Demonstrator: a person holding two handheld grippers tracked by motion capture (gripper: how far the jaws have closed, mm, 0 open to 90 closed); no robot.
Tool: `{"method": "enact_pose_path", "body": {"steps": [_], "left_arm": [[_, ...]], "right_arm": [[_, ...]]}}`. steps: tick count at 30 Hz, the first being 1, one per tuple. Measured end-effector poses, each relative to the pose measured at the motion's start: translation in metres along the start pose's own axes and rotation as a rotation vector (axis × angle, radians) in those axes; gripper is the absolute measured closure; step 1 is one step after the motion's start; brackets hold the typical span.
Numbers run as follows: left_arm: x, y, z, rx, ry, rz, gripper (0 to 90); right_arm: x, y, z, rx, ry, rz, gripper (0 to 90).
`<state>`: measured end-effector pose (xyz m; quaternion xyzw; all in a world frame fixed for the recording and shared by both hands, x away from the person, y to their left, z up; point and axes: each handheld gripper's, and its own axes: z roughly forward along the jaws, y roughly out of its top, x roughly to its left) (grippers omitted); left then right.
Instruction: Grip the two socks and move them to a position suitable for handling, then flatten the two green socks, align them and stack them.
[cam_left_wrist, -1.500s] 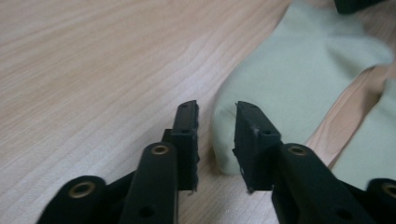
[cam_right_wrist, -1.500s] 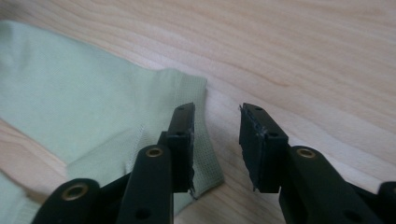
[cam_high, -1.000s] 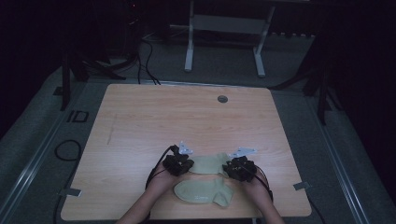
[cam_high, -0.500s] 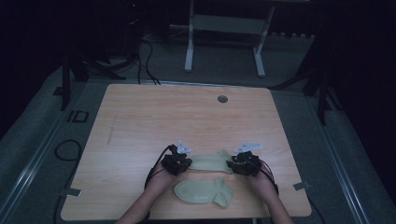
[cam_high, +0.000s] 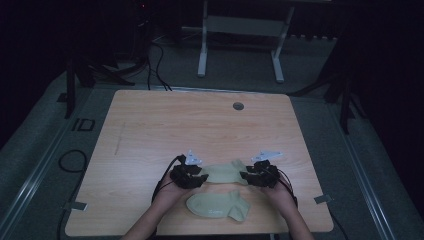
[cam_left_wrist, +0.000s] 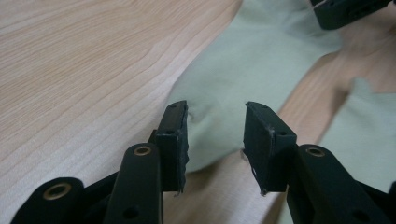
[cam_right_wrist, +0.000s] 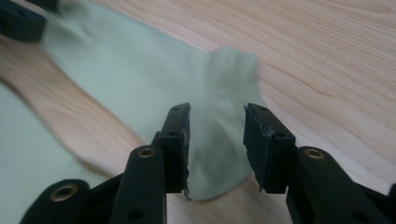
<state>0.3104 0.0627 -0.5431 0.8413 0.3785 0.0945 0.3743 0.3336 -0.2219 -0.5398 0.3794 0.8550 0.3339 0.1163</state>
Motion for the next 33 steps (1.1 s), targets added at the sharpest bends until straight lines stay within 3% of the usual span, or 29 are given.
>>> {"method": "enact_pose_path", "body": {"steps": [2,7,12,17,20,27,33], "left_arm": [[-0.001,-0.001,-0.006,-0.012,-0.011,-0.011,55.9],[-0.009,-0.008,-0.019,-0.013,-0.037,-0.002,53.5],[-0.023,-0.022,-0.033,0.018,-0.051,0.03,49.7],[-0.028,-0.038,-0.043,0.043,-0.065,0.015,47.7],[-0.029,-0.047,-0.045,0.059,-0.048,0.016,47.8],[-0.025,-0.059,-0.041,0.083,-0.041,-0.034,49.7],[-0.027,-0.061,-0.036,0.112,-0.016,-0.007,57.9]], "right_arm": [[0.003,0.0,-0.004,-0.014,0.021,0.006,59.6],[0.019,-0.006,-0.017,-0.02,0.016,-0.036,58.6],[0.035,-0.018,-0.034,-0.023,0.033,-0.07,58.2],[0.046,-0.036,-0.045,-0.005,0.044,-0.073,58.2],[0.051,-0.045,-0.045,0.015,0.047,-0.076,58.2],[0.059,-0.061,-0.035,0.054,0.049,-0.067,58.3],[0.062,-0.061,-0.031,0.061,0.044,-0.099,61.3]]}}
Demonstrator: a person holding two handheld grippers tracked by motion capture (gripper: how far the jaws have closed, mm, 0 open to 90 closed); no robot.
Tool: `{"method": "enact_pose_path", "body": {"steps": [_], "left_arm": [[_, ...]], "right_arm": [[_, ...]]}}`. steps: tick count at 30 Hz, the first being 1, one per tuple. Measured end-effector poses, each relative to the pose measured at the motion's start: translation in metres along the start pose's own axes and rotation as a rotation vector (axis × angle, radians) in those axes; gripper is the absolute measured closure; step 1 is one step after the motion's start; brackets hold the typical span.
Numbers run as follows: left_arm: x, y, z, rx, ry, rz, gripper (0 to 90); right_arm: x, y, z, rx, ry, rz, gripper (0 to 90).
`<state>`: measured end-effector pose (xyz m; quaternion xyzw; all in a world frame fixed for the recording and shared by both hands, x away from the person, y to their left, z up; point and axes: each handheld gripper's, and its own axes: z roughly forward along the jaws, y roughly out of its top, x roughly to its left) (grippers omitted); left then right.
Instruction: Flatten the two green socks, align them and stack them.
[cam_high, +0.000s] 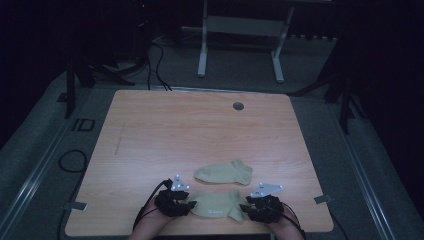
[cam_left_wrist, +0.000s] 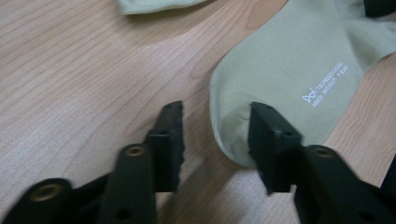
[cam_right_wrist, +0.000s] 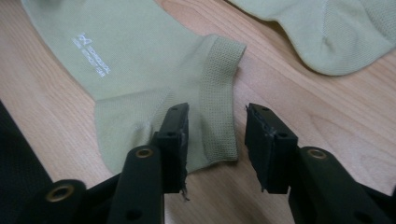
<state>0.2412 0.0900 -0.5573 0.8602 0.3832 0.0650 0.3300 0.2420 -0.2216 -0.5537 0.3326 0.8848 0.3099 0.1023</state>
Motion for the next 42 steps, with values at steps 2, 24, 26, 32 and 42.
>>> {"method": "enact_pose_path", "body": {"steps": [2,24,26,32,42], "left_arm": [[-0.002,-0.001,0.0,-0.001,0.021,0.02,63.8],[0.0,0.029,-0.026,-0.148,0.047,0.005,88.4],[0.001,0.036,-0.026,-0.156,0.053,0.005,88.5],[0.008,0.057,-0.023,-0.176,0.075,-0.01,88.5],[0.019,0.072,-0.002,-0.16,0.078,-0.054,88.4]], "right_arm": [[0.003,0.0,0.0,0.001,-0.018,-0.022,65.9],[-0.007,0.026,-0.036,-0.115,-0.017,-0.022,84.4],[-0.014,0.034,-0.039,-0.129,-0.026,-0.015,84.4],[-0.037,0.055,-0.041,-0.139,-0.057,0.001,84.4],[-0.072,0.071,-0.022,-0.082,-0.067,0.056,84.4]]}}
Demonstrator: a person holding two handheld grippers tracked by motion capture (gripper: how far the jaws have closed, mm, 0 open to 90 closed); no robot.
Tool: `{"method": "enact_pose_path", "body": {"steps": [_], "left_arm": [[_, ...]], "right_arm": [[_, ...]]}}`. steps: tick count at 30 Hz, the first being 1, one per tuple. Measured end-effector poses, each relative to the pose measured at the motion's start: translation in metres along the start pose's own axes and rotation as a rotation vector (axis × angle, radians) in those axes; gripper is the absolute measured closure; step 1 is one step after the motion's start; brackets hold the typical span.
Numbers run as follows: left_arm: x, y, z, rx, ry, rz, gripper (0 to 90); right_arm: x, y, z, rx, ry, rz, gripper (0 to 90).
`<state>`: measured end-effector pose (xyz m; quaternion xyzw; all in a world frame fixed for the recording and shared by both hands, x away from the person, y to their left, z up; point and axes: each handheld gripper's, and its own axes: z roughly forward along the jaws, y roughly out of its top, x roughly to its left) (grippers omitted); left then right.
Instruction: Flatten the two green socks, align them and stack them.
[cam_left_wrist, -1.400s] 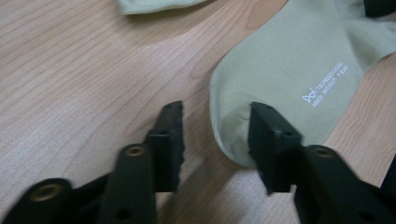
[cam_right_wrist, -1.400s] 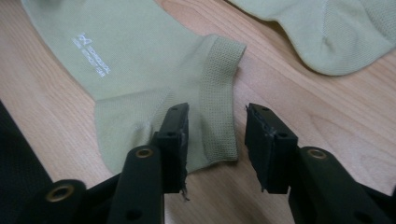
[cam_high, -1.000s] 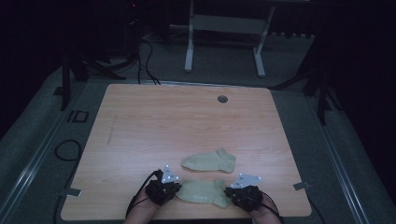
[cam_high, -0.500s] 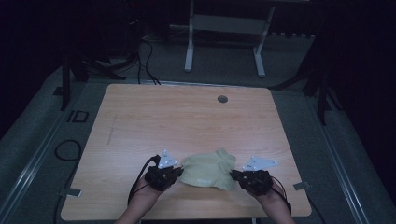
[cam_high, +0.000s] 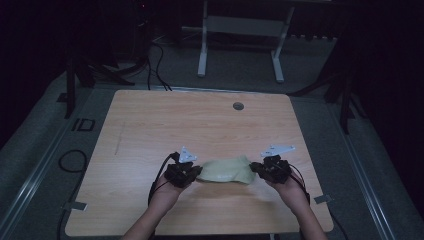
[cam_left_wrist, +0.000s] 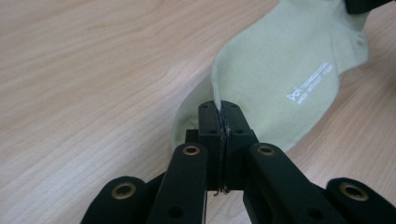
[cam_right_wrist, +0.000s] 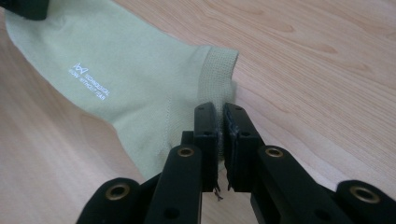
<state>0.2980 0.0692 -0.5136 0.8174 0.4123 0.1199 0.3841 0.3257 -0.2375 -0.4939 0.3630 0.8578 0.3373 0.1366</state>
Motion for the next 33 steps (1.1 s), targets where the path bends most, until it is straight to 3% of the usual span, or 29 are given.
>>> {"method": "enact_pose_path", "body": {"steps": [11,16,20,24,29,33], "left_arm": [[0.007,-0.009,0.026,0.061,0.0,-0.022,88.3],[0.008,-0.01,0.032,0.071,0.001,-0.005,88.3],[0.007,-0.014,0.041,0.088,0.027,0.015,88.1],[0.008,-0.013,0.04,0.063,0.044,0.009,88.1],[0.011,-0.014,0.044,0.094,0.055,0.011,88.0],[0.015,-0.016,0.046,0.091,0.044,-0.003,87.8]], "right_arm": [[-0.01,-0.007,0.027,0.063,0.004,0.027,84.4],[-0.012,-0.01,0.033,0.074,-0.003,0.027,84.2],[-0.016,-0.014,0.039,0.085,0.001,0.047,84.2],[-0.017,-0.016,0.042,0.085,-0.001,0.051,84.0],[-0.015,-0.016,0.045,0.087,0.001,0.051,83.5],[-0.013,-0.019,0.05,0.103,-0.003,0.044,82.6]]}}
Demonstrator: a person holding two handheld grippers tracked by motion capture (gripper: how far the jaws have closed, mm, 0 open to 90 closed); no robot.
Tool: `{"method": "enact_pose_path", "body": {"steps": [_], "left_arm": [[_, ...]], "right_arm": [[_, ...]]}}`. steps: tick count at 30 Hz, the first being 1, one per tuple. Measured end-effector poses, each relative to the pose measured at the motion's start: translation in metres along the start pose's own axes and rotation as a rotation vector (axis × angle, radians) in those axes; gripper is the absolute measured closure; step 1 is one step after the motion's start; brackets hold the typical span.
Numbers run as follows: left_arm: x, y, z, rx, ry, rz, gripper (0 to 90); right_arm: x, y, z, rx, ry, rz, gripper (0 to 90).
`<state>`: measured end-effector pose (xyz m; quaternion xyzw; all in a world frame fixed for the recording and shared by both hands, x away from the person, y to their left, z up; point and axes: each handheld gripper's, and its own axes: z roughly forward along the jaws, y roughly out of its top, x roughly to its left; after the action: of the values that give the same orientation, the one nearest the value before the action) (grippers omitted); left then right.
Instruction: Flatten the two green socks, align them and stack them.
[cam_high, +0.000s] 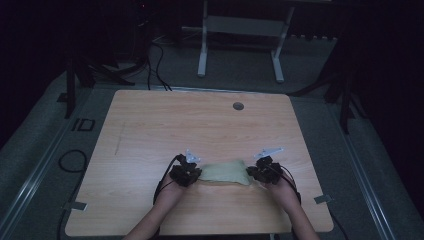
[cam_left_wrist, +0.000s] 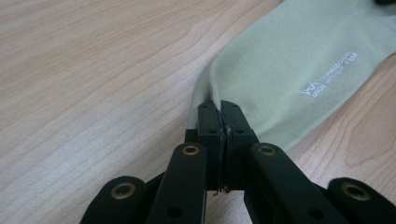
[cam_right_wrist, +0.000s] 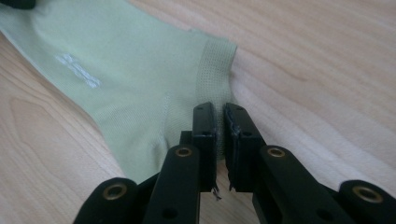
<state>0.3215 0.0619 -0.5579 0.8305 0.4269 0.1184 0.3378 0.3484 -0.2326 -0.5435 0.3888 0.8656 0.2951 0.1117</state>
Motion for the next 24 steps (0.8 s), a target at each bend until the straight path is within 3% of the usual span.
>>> {"method": "enact_pose_path", "body": {"steps": [3,5,8,12,17,20,24], "left_arm": [[-0.001,-0.001,-0.001,0.003,0.001,0.02,83.8],[-0.001,-0.001,-0.002,-0.008,-0.017,0.015,72.5],[-0.002,-0.001,-0.01,-0.035,-0.008,0.003,58.0],[-0.005,-0.001,-0.021,-0.058,-0.006,0.007,52.9],[-0.009,-0.003,-0.035,-0.105,-0.004,0.017,53.0],[-0.01,-0.004,-0.04,-0.124,-0.025,0.017,50.5],[-0.009,-0.005,-0.037,-0.109,-0.027,-0.011,31.5]], "right_arm": [[-0.002,-0.003,0.003,-0.012,0.007,0.028,79.5],[-0.003,-0.003,0.002,-0.01,-0.001,0.028,72.4],[-0.005,-0.001,-0.004,-0.028,-0.011,0.038,70.4],[-0.006,0.001,-0.018,-0.065,-0.01,0.049,67.5],[-0.001,0.004,-0.027,-0.094,0.009,0.044,65.4],[0.003,0.006,-0.027,-0.085,0.015,0.024,53.5],[0.005,0.009,-0.027,-0.097,-0.005,0.027,36.7]]}}
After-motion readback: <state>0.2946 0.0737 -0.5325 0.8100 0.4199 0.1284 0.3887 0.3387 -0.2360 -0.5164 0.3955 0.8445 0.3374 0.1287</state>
